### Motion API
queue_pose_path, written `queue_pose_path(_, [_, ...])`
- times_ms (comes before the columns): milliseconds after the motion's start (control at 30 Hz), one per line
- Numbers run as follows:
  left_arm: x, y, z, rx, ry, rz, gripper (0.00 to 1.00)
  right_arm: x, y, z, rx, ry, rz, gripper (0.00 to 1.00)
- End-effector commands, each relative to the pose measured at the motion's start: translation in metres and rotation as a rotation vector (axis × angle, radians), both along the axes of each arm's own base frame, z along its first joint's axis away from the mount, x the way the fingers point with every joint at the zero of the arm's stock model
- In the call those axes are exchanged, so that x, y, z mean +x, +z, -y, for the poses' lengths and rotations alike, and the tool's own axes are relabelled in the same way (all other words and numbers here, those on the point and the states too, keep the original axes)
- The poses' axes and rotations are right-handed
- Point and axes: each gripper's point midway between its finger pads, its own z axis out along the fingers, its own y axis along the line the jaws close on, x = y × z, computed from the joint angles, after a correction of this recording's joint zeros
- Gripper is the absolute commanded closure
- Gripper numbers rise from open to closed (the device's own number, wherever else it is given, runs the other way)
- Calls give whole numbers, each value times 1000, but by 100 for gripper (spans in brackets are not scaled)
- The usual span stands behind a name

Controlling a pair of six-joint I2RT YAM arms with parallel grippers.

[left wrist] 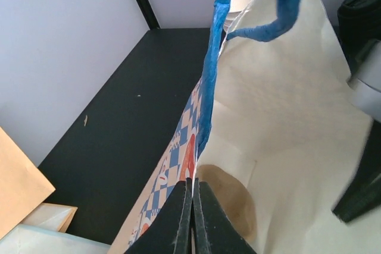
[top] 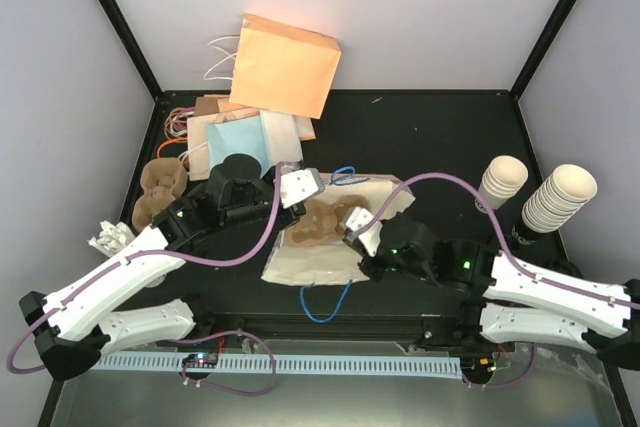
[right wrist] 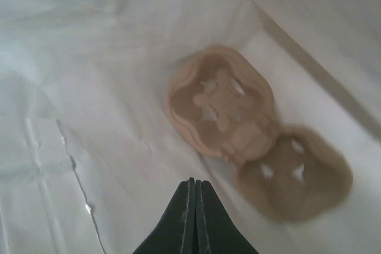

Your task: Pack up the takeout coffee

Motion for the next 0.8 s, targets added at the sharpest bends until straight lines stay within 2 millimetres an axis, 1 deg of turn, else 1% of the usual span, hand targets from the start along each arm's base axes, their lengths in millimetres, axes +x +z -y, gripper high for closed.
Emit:
queue_pose_path(0, [-8,17,4,-68,-36,36,98,-9,8,-34,-77,206,275,99])
queue_pose_path(67, [-7,16,4,-66,-30,37,98,-12,2,-42,-130,252,311,99])
queue_pose_path(167, [-4,16,3,-58,-15,41,98,-10,-5,-48,-196,265,312,99])
queue_pose_path(200, [-3,16,3,-54,-11,43,99,-9,-6,-48,-211,261,314,99])
queue_pose_path(267, [-2,16,1,-49,-3,49,98,-5,-1,-46,-216,228,316,99])
queue_pose_path(333, [0,16,0,-41,5,53,98,-7,10,-41,-186,223,320,99])
queue_pose_path(367, [0,15,0,-36,7,55,98,-7,19,-38,-156,209,324,99])
queue_pose_path(433, [0,15,-1,-29,10,58,98,-10,45,-28,-75,190,336,99])
queue_pose_path(533, [1,13,-3,-13,17,62,98,-14,76,-14,5,165,345,99])
queue_pose_path(600, [2,12,-4,-8,23,63,98,-17,84,-8,18,174,349,99])
queue_pose_path(667, [1,11,-5,-5,23,62,98,-19,87,-6,17,182,349,99])
queue_pose_path(767, [1,11,-5,-7,23,57,98,-19,85,-12,-3,205,361,99])
